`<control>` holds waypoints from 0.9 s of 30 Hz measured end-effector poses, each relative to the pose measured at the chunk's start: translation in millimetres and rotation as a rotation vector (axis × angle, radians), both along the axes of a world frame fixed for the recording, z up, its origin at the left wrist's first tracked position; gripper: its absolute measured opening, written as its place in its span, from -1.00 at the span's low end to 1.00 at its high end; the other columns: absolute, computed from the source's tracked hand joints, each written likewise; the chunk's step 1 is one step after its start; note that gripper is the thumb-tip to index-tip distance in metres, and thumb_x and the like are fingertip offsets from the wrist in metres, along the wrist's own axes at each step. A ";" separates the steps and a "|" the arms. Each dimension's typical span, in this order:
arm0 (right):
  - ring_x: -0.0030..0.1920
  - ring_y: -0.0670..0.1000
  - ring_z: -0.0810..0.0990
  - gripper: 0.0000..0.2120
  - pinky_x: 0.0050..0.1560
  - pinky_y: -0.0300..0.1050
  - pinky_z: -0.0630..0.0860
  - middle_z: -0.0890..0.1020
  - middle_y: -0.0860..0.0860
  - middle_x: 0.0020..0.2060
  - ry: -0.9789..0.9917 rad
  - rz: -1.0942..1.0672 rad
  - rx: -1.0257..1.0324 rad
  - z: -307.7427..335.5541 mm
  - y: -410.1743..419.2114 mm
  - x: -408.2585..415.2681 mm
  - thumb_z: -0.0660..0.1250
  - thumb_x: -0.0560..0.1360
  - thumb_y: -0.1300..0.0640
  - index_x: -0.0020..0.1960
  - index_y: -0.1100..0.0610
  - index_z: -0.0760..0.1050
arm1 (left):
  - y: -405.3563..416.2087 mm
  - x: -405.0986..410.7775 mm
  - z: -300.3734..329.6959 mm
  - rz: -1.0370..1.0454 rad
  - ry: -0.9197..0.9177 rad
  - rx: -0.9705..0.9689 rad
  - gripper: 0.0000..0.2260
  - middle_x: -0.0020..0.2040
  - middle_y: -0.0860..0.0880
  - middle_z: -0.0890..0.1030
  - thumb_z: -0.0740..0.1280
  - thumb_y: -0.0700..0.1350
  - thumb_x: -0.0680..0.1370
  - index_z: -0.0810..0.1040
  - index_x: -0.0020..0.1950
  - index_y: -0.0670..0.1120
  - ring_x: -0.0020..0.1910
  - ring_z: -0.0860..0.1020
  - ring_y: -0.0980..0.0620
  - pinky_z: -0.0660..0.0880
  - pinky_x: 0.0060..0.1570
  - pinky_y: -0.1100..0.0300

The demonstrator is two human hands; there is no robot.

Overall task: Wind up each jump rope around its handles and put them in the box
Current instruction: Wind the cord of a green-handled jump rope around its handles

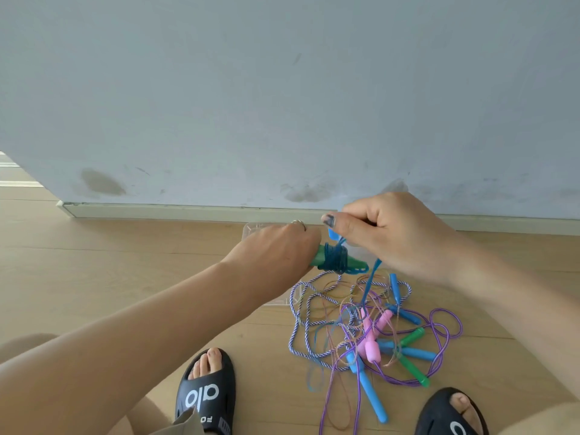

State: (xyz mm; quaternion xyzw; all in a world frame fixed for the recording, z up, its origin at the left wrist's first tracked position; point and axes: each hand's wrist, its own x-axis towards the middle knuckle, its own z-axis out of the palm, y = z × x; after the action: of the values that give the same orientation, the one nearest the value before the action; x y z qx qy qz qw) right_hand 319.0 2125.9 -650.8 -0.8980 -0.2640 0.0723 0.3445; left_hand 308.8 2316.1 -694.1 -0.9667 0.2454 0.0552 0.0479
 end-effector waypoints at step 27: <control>-0.45 0.00 0.16 -0.50 -0.32 -0.07 0.14 0.20 -0.03 -0.54 0.399 -0.310 0.247 -68.7 46.4 -46.0 0.05 0.67 -0.05 -0.39 0.15 0.17 | 27.6 4.1 16.3 0.385 0.094 -0.488 -0.84 -0.24 -0.11 0.46 0.23 -0.13 0.58 0.30 -0.14 -0.15 -0.35 0.36 -0.10 0.28 -0.40 0.12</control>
State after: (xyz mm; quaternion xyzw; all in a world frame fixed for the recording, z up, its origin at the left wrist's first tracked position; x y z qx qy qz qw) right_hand 273.0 2172.3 -719.5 -0.8468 -0.0572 0.1613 0.5036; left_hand 312.9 2343.7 -677.8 -0.9748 0.0658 0.0473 -0.2080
